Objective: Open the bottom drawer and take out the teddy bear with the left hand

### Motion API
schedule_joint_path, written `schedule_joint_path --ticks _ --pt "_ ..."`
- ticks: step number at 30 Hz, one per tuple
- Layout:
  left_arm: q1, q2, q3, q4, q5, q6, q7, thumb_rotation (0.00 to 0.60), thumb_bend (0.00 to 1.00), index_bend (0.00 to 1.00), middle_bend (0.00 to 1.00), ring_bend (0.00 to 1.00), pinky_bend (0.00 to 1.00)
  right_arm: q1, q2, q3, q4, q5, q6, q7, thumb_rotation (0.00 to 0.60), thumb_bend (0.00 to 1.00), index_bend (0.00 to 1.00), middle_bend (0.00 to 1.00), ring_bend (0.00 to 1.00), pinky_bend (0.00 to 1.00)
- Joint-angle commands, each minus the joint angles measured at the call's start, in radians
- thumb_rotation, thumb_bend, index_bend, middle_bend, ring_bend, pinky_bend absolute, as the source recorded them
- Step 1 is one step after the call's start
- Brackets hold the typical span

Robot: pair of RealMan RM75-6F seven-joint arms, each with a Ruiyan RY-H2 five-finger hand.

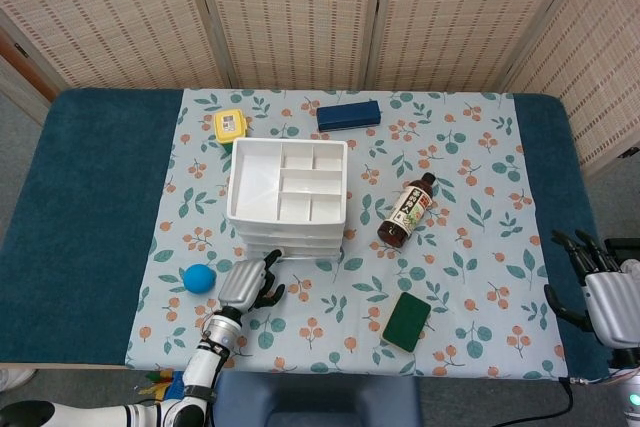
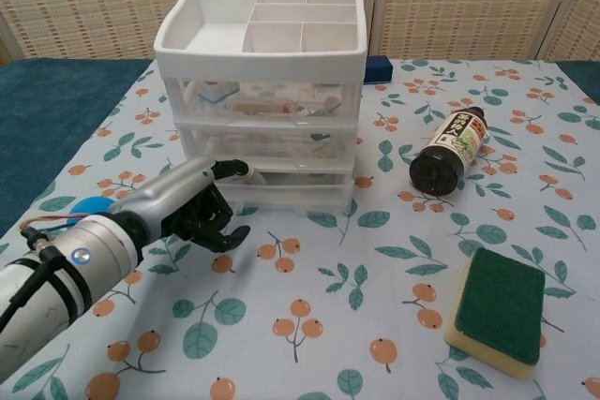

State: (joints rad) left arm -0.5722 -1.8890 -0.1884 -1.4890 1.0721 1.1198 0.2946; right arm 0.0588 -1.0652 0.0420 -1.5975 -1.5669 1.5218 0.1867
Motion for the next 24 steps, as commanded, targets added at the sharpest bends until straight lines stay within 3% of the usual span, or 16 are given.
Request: schedule_joint_path --ticks 1,24 --pt "-0.001 0.003 0.003 -0.005 0.0 -0.003 0.005 0.6 0.4 0.26 0.91 1.0 1.0 0.0 -0.001 0.0 0.002 0.001 0.0 0.001 0.6 0.42 0.08 0.2 0.11 0.2" --pt "0.007 0.063 0.039 -0.107 -0.013 -0.018 0.06 0.6 0.4 0.34 0.91 1.0 1.0 0.003 -0.005 0.001 0.012 0.0 -0.004 0.012 0.6 0.42 0.08 0.2 0.12 0.2"
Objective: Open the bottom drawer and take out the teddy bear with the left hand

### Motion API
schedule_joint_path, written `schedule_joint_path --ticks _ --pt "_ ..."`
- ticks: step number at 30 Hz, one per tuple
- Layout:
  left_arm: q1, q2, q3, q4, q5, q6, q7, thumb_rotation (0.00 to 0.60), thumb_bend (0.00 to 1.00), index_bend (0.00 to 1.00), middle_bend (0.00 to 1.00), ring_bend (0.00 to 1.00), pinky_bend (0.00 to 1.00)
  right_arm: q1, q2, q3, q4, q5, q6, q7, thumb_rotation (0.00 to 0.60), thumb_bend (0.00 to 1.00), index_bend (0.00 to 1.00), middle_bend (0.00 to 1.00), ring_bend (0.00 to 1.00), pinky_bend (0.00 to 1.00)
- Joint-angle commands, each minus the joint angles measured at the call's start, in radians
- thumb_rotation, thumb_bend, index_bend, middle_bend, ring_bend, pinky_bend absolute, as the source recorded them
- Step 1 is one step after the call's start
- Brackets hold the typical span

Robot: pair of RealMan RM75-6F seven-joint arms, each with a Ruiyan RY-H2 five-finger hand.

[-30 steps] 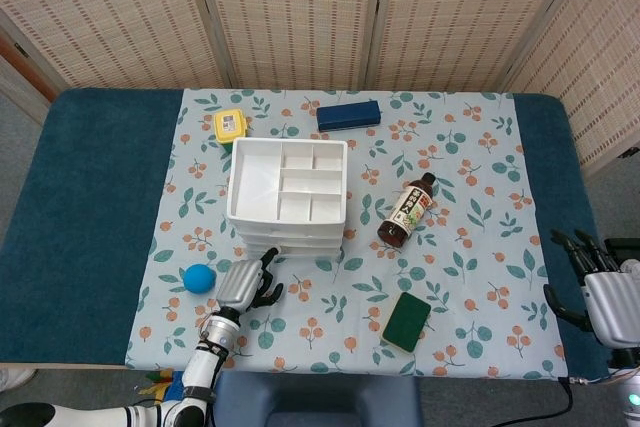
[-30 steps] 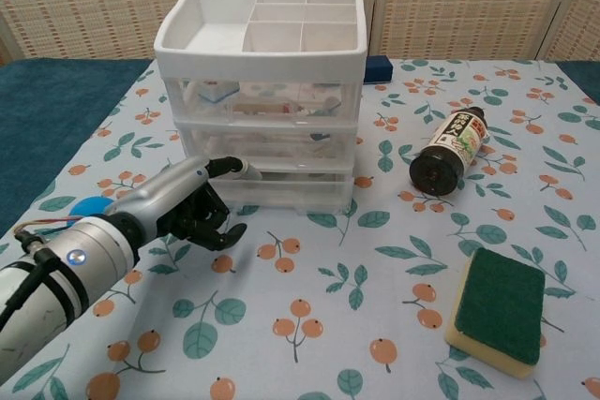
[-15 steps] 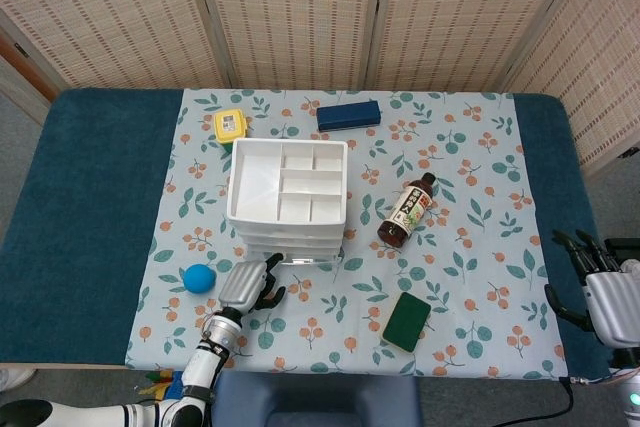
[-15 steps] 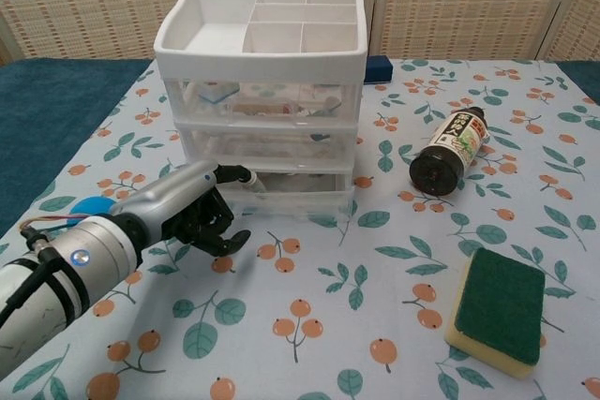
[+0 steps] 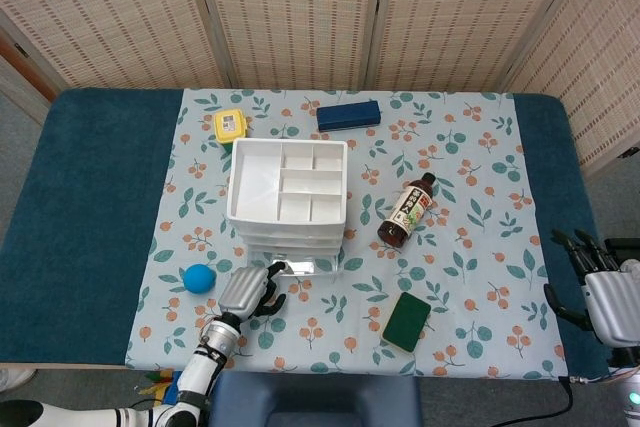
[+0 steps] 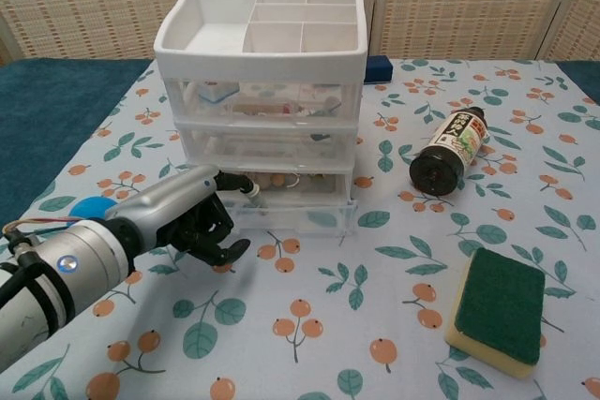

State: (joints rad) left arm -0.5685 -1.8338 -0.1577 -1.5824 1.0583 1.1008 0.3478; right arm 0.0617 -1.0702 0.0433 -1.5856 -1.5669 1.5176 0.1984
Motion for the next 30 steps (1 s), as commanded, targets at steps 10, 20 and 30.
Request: schedule_joint_path --ticks 10,20,30 --pt "0.014 0.041 0.045 -0.083 0.003 0.008 0.043 0.6 0.4 0.36 0.91 1.0 1.0 0.0 0.0 -0.001 0.004 -0.001 0.001 0.004 0.6 0.42 0.08 0.2 0.12 0.2" --pt "0.02 0.065 0.069 -0.135 0.004 0.012 0.066 0.6 0.4 0.36 0.91 1.0 1.0 -0.001 -0.001 -0.001 0.006 -0.001 0.002 0.007 0.6 0.42 0.08 0.2 0.12 0.2" --pt "0.021 0.08 0.082 -0.161 -0.004 0.009 0.086 0.6 0.4 0.37 0.91 1.0 1.0 0.001 -0.001 0.0 0.006 0.0 -0.002 0.005 0.6 0.42 0.08 0.2 0.12 0.2"
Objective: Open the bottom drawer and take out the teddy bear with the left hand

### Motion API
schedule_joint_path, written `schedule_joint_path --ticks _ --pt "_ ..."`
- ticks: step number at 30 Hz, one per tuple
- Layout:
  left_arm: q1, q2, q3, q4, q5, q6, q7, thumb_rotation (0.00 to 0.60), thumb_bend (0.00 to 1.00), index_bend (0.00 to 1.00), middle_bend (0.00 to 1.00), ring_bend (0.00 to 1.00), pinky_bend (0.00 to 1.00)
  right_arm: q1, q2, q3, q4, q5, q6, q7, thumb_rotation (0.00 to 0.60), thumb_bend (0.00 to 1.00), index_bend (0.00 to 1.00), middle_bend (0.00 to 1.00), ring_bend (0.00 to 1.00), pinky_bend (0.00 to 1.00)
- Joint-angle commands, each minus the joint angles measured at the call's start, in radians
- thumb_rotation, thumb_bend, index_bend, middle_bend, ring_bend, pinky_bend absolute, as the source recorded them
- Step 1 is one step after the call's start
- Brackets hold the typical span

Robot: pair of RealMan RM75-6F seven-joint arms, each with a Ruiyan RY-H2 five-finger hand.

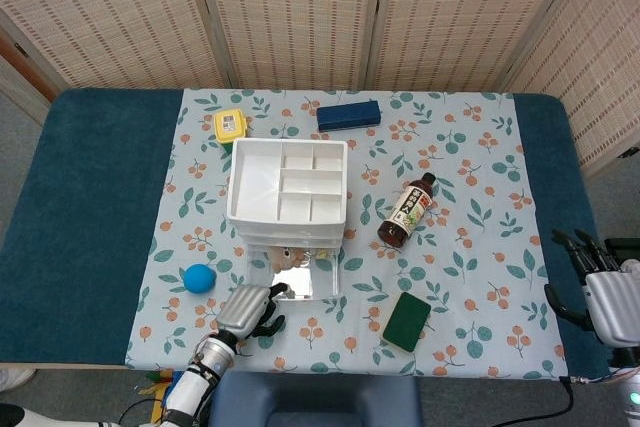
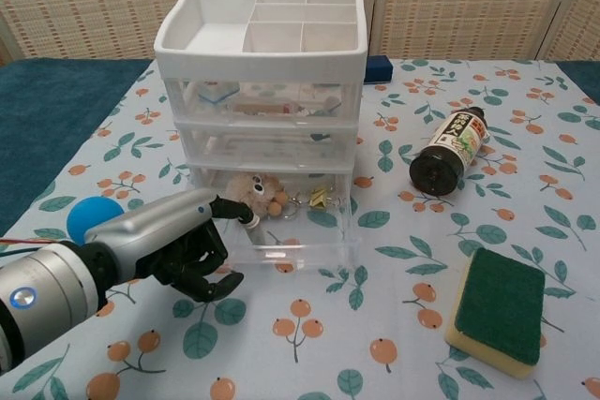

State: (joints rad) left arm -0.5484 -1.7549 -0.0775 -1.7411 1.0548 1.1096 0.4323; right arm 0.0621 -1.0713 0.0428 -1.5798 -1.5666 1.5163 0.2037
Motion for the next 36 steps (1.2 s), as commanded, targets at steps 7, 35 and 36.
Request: schedule_joint_path --ticks 7,35,36 --pt "0.004 0.01 0.013 -0.021 0.005 0.005 0.01 0.6 0.4 0.37 0.91 1.0 1.0 0.0 0.0 0.0 -0.001 0.0 0.0 -0.001 0.6 0.42 0.08 0.2 0.12 0.2" --pt "-0.051 0.211 -0.005 -0.159 0.018 -0.098 -0.008 0.6 0.4 0.16 0.9 1.0 1.0 0.0 0.001 -0.001 0.007 -0.006 0.005 0.01 0.6 0.42 0.08 0.2 0.12 0.2" --pt "-0.066 0.232 -0.017 -0.168 0.001 -0.127 -0.023 0.599 0.4 0.16 0.9 1.0 1.0 0.0 0.0 -0.001 0.008 -0.006 0.006 0.011 0.6 0.42 0.08 0.2 0.12 0.2"
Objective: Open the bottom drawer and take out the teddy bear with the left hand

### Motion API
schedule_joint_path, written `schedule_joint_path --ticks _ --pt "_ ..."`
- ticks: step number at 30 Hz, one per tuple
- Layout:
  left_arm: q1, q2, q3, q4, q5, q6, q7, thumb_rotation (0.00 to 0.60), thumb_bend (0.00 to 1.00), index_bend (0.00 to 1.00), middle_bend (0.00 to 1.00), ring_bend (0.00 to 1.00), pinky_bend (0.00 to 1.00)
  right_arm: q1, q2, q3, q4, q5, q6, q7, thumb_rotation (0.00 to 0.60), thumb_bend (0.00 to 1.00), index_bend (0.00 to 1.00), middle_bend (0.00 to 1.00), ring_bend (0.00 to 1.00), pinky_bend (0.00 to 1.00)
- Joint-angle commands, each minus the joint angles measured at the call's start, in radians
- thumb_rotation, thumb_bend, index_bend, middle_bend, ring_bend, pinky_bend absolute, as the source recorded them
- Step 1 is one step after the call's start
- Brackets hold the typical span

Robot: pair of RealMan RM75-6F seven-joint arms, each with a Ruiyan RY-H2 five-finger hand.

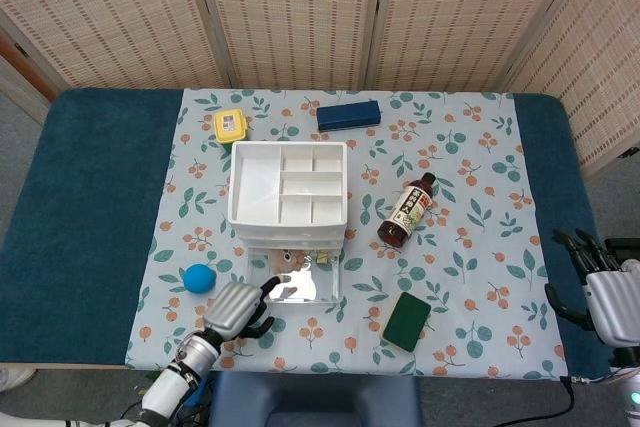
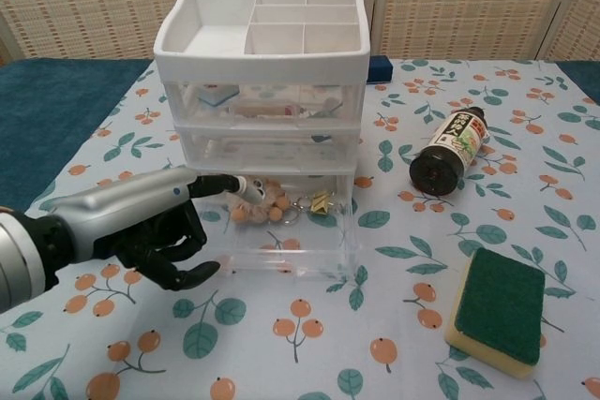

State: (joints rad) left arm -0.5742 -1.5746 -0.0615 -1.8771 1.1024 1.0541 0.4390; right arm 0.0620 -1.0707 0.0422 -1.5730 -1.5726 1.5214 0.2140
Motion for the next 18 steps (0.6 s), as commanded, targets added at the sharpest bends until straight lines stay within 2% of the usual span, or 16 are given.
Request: schedule_joint_path --ticks 1,4,7,8,11,14,18 --pt "-0.052 0.066 -0.042 -0.036 -0.057 -0.093 -0.04 0.599 0.4 0.16 0.9 1.0 1.0 0.0 -0.001 0.0 0.002 0.0 0.001 0.002 0.6 0.42 0.08 0.2 0.12 0.2" --pt "-0.092 0.107 -0.067 -0.039 -0.083 -0.157 -0.063 0.585 0.41 0.16 0.9 1.0 1.0 0.001 -0.002 0.0 0.004 -0.002 0.0 0.004 0.6 0.42 0.08 0.2 0.12 0.2" --pt "-0.128 0.132 -0.081 -0.03 -0.094 -0.202 -0.069 0.562 0.48 0.16 0.91 1.0 1.0 0.003 -0.003 0.0 0.005 -0.004 0.0 0.006 0.6 0.42 0.08 0.2 0.12 0.2" --pt "-0.143 0.138 -0.083 -0.023 -0.101 -0.219 -0.069 0.538 0.51 0.16 0.92 1.0 1.0 0.003 -0.004 0.0 0.006 -0.005 0.0 0.008 0.6 0.42 0.08 0.2 0.12 0.2" --pt "-0.188 0.155 -0.081 -0.009 -0.146 -0.281 -0.066 0.408 0.57 0.13 0.95 1.0 1.0 0.002 -0.004 -0.001 0.009 -0.005 0.0 0.01 0.6 0.42 0.08 0.2 0.12 0.2" --pt "-0.228 0.169 -0.077 0.0 -0.188 -0.319 -0.055 0.281 0.59 0.11 0.95 1.0 1.0 0.0 -0.004 -0.001 0.011 -0.003 0.002 0.013 0.6 0.42 0.08 0.2 0.12 0.2" --pt "-0.269 0.159 -0.067 0.022 -0.233 -0.31 -0.029 0.18 0.6 0.08 0.95 1.0 1.0 -0.003 -0.003 -0.002 0.013 -0.003 0.006 0.017 0.6 0.42 0.08 0.2 0.12 0.2"
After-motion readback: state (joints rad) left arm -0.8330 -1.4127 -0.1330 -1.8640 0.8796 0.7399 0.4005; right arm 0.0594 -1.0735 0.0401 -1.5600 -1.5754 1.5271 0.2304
